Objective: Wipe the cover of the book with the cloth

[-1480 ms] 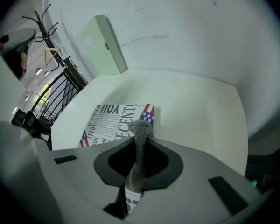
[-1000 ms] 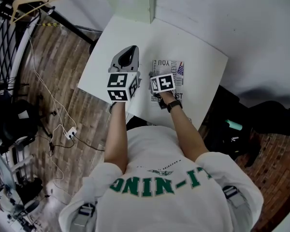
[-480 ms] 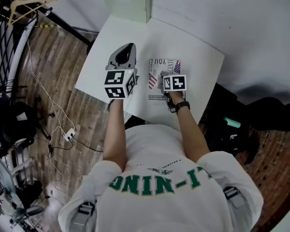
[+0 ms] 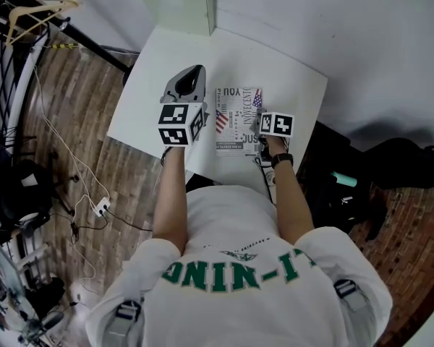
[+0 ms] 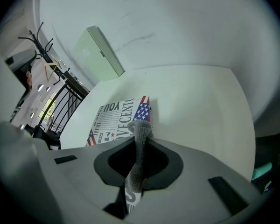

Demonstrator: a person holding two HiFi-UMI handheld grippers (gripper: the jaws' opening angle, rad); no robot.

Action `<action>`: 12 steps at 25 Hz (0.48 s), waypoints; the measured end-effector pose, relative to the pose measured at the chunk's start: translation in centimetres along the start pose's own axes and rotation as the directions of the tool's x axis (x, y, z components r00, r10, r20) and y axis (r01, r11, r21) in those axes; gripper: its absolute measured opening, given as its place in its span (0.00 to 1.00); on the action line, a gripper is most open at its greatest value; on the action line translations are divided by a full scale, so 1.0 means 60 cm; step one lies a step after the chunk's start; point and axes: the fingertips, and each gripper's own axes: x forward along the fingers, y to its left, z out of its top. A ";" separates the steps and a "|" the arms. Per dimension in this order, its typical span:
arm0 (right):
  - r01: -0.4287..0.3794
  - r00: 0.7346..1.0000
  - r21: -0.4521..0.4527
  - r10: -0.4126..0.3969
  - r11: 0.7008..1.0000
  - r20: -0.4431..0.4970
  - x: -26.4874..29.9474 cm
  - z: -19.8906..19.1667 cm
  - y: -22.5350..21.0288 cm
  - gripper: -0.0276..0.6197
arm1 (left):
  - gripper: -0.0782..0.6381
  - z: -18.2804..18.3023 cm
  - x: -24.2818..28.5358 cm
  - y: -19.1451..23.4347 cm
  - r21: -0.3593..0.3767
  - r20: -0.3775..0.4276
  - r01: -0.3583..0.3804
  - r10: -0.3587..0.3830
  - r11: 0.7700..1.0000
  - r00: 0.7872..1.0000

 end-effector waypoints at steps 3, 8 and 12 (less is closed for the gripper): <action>0.017 1.000 -0.034 -0.017 0.999 -0.010 0.002 -0.001 0.013 0.10 | 0.13 0.004 -0.004 0.007 -0.002 0.009 -0.008 0.008 1.000 1.000; -0.146 0.988 -0.118 0.138 0.982 -0.075 0.023 -0.032 0.137 0.10 | 0.13 0.007 -0.010 0.021 -0.018 0.018 -0.029 0.030 0.999 0.999; -0.232 0.971 -0.218 0.212 0.948 -0.112 0.041 -0.054 0.241 0.10 | 0.13 0.003 -0.019 0.028 -0.019 0.011 -0.036 0.037 0.999 0.999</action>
